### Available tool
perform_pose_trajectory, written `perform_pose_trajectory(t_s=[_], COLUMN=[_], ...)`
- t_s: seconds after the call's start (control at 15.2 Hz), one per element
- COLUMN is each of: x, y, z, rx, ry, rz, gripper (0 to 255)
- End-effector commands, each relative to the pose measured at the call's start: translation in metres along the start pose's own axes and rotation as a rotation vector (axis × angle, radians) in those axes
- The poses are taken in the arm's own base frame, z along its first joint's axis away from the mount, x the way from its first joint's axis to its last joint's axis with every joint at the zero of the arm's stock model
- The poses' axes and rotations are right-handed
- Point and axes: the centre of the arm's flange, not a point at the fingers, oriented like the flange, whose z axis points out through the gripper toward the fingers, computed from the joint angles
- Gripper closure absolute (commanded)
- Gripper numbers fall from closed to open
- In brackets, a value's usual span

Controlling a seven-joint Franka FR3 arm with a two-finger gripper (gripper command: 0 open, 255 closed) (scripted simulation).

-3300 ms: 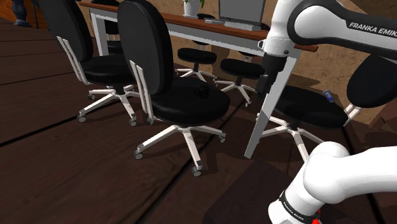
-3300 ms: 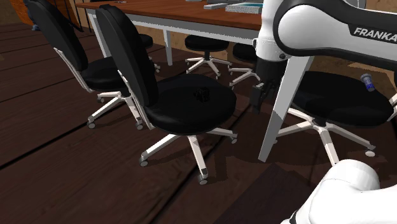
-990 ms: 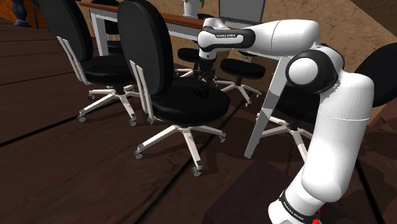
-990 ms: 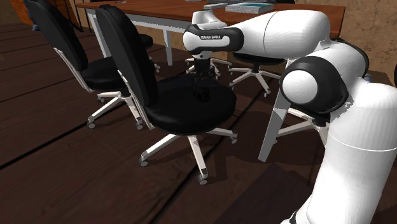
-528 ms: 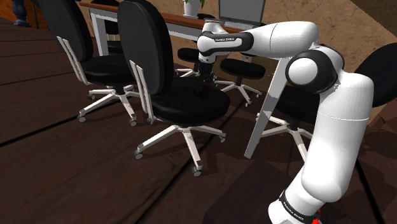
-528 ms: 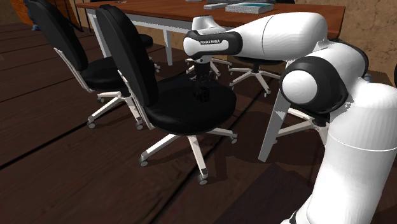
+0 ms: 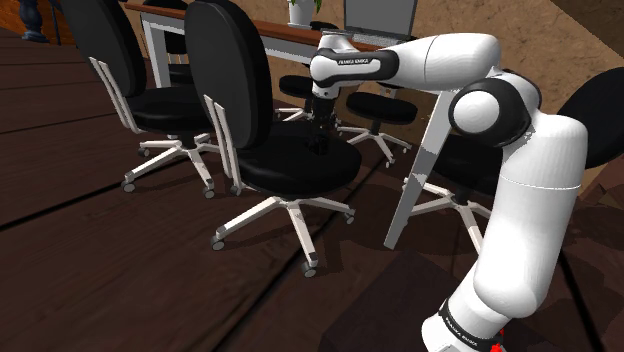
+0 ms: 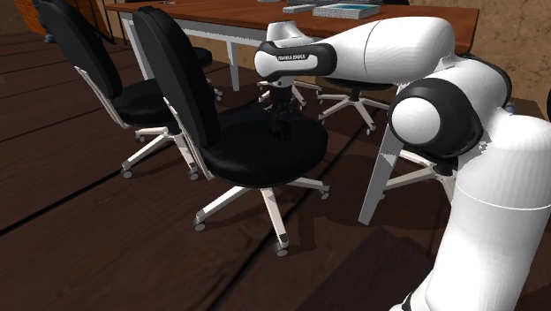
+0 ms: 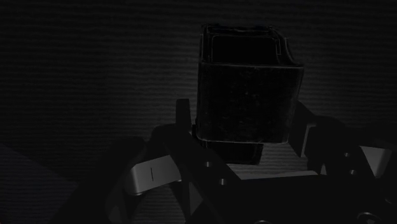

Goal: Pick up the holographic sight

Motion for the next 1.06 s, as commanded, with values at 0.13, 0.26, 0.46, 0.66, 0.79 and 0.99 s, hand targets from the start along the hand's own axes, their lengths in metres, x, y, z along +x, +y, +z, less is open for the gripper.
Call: perform_pose_trajectory(t_s=[0.13,0.26,0.46,0.66,0.79,0.99], x=[0.001,0.001,0.001,0.001,0.001,0.001], y=[0.0,0.0,0.0,0.001,0.001,0.001], z=[-0.018,-0.029,-0.045,-0.061,-0.071,-0.077], rx=[0.0,0.0,0.0,0.0,0.0,0.0], ry=[0.0,0.0,0.0,0.0,0.0,0.0], rz=[0.0,0.0,0.0,0.0,0.0,0.0], gripper=[255,255,255,255,255,255])
